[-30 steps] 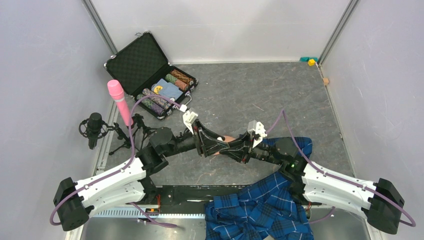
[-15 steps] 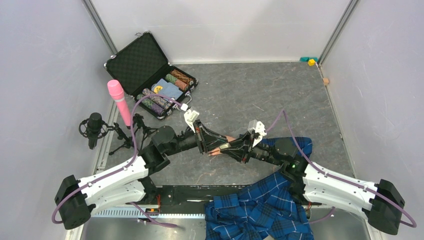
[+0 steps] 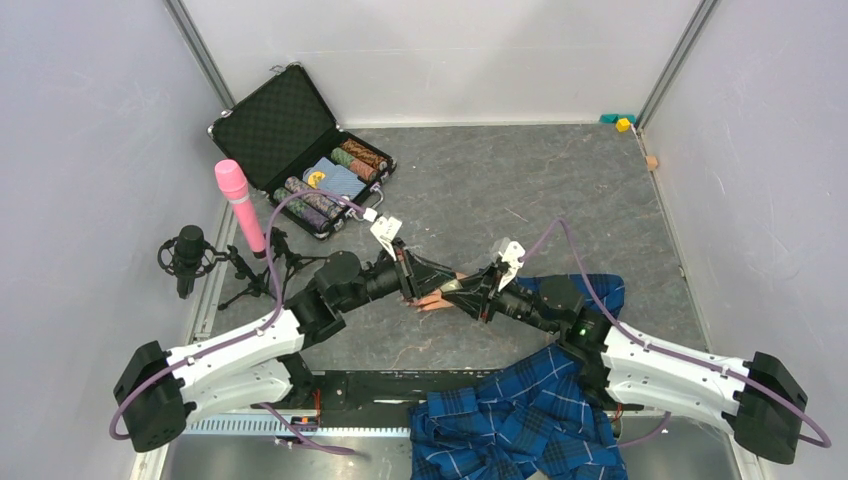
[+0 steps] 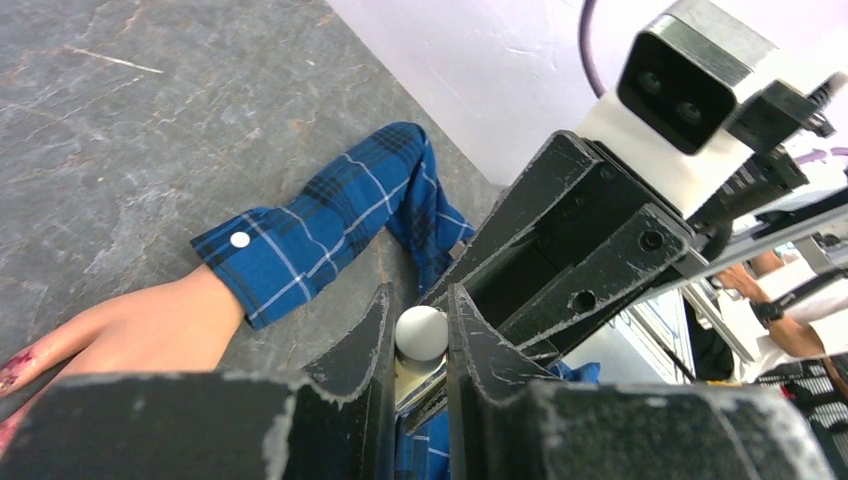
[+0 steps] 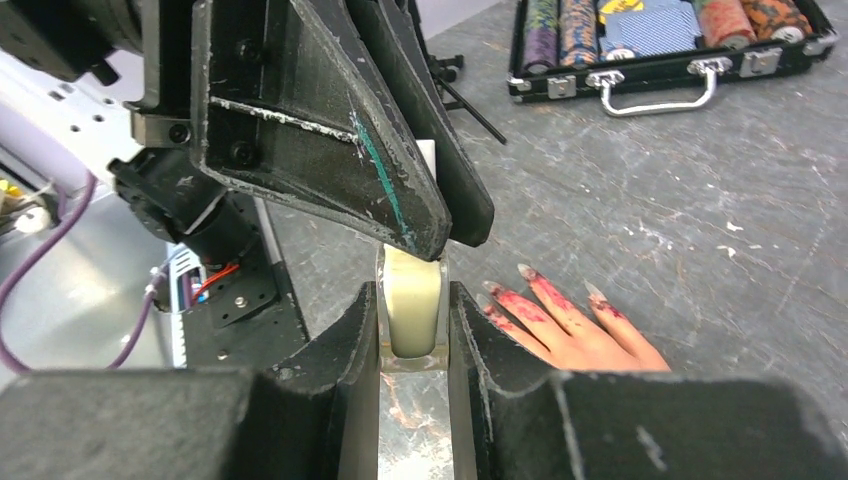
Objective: Paint the nails
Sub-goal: Unscrew the nail polish bottle.
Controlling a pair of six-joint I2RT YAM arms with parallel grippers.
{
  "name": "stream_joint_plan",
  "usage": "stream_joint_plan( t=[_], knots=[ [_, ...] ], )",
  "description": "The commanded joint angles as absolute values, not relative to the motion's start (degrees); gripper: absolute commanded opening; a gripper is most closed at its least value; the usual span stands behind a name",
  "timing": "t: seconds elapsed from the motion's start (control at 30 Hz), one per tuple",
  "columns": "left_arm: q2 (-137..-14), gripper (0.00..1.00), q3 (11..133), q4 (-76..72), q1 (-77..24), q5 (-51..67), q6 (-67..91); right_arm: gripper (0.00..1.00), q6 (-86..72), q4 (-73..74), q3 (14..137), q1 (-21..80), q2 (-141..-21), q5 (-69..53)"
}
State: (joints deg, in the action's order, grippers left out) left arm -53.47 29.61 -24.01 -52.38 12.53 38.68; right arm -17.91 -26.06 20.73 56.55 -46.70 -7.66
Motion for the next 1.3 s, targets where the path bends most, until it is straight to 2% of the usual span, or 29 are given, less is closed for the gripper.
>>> stream_joint_plan(
  t=[0.0, 0.23, 0.77, 1.0, 1.27],
  knots=[
    [-54.3, 0.02, 28.3, -25.1, -52.6, 9.1, 42.0, 0.0, -15.8, -26.3, 20.3, 55.6, -48.9, 5.3],
    [-57.6, 0.02, 27.9, -24.0, -52.6, 5.4, 46.3, 0.0, -14.4, -25.0, 22.6, 56.7, -55.5, 13.0],
    [-62.3, 0.02, 28.6, -15.7, -52.5, -5.0, 60.6, 0.0, -6.9, -25.2, 30.4, 69.0, -69.3, 41.5],
    [-62.6, 0.02, 28.5, -15.2, -52.5, -6.8, 62.6, 0.0, -6.6, -27.0, 33.4, 71.3, -75.0, 45.2],
    [-61.8, 0.02, 28.6, -14.6, -52.6, -7.9, 63.3, 0.0, -6.7, -27.5, 33.8, 72.1, -75.3, 46.2]
  ],
)
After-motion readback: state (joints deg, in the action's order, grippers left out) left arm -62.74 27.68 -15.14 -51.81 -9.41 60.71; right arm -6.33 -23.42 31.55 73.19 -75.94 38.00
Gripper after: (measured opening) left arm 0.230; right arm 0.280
